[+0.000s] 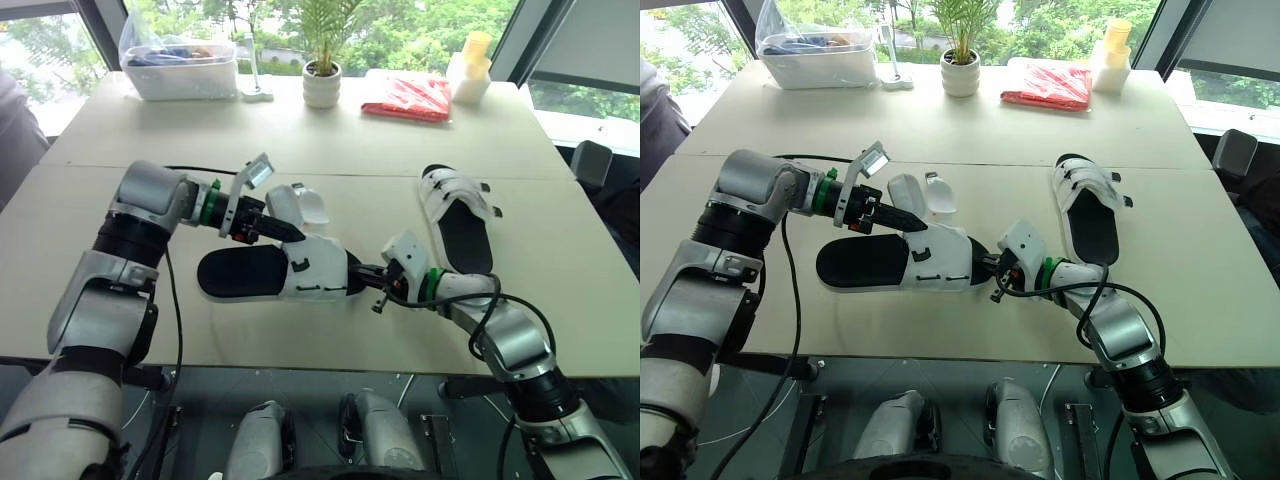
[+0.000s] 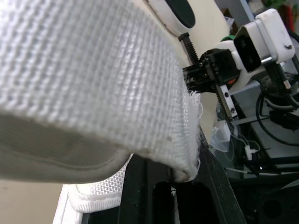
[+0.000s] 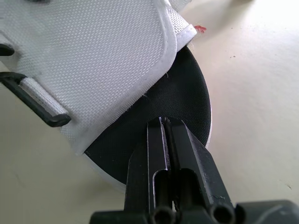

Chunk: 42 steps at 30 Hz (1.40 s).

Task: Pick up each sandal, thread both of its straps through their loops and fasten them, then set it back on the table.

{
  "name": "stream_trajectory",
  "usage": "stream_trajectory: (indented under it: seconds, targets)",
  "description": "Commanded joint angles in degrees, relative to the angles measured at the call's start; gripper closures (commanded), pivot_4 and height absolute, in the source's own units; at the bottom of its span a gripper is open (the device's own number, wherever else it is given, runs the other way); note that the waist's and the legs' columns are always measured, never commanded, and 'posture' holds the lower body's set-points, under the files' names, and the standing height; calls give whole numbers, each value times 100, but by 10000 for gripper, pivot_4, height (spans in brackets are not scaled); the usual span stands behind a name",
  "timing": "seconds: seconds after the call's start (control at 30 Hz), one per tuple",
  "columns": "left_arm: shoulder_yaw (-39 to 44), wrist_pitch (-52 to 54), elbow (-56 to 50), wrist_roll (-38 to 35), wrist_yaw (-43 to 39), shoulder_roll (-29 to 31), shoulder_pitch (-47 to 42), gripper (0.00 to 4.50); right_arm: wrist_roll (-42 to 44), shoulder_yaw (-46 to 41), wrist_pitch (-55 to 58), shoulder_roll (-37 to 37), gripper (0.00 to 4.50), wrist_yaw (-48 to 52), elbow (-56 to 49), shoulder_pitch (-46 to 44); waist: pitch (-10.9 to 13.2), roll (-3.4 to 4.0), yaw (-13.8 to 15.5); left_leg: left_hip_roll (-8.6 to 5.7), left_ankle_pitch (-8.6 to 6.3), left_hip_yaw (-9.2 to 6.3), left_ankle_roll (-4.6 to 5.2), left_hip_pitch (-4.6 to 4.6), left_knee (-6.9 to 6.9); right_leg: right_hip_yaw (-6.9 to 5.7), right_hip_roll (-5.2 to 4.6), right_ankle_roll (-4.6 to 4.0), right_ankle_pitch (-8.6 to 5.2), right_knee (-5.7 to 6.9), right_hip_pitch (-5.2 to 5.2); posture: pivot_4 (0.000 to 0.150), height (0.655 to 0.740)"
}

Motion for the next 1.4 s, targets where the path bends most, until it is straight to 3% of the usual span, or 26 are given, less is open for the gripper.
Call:
stream_trajectory:
  seconds: [0.03, 0.13, 0.53, 0.63, 0.77, 0.8, 1.03, 1.4]
  targets:
    - [82, -189, -156, -35, -37, -16, 16, 29430, -117, 144, 172, 7, 45000, -16, 166, 125, 0, 0, 4, -1, 0, 0, 0, 0, 0, 0, -1, 0, 0, 0, 0, 1500, 7288]
    - [365, 71, -62, -241, -56, 13, -69, 14860, -118, 152, 180, -4, 45000, -8, 171, 110, 0, 0, 9, -1, 0, -1, 0, -1, 1, 0, -2, 0, 0, -1, 0, 1500, 7288]
    - [612, 798, -467, -739, -24, 325, 42, 14860, -102, 166, 166, 11, 45000, 18, 251, 33, 0, 0, -4, -1, 0, -1, 0, 2, 0, 0, -2, 0, 0, 0, 1, 1500, 7288]
    - [638, 863, -585, -787, 121, 223, 153, 22916, -90, 152, 167, 34, 45000, 4, 255, 29, 0, 0, -4, 0, 0, -1, 0, 2, 0, 0, -2, 0, 0, 1, 1, 1500, 7288]
    - [495, 726, -962, -815, 120, 280, 394, 43302, -56, 97, 216, 64, 45000, -23, 242, 21, 0, 0, -19, 1, 0, -1, 0, 3, 0, 0, -1, 0, 0, 2, 1, 1500, 7288]
    - [473, 689, -1011, -805, 121, 295, 440, 44687, -56, 89, 217, 59, 45000, -18, 237, 23, 0, 0, -18, 1, 0, -1, -1, 3, 0, 0, -1, 0, 0, 2, 1, 1500, 7288]
    - [340, 280, -1269, -897, -381, 544, 556, 44687, -77, 73, 202, 16, 45000, -5, 213, 66, 0, 1, -16, 1, 0, -1, -1, 4, 0, 1, -1, -1, 0, 2, 0, 1500, 7288]
    - [157, 635, -951, -933, -181, 129, 138, 44687, -119, 139, 194, 7, 45000, -10, 162, 95, 0, 0, -11, 0, 0, -1, -1, 3, 1, 1, 0, 0, 0, 1, 2, 1500, 7288]
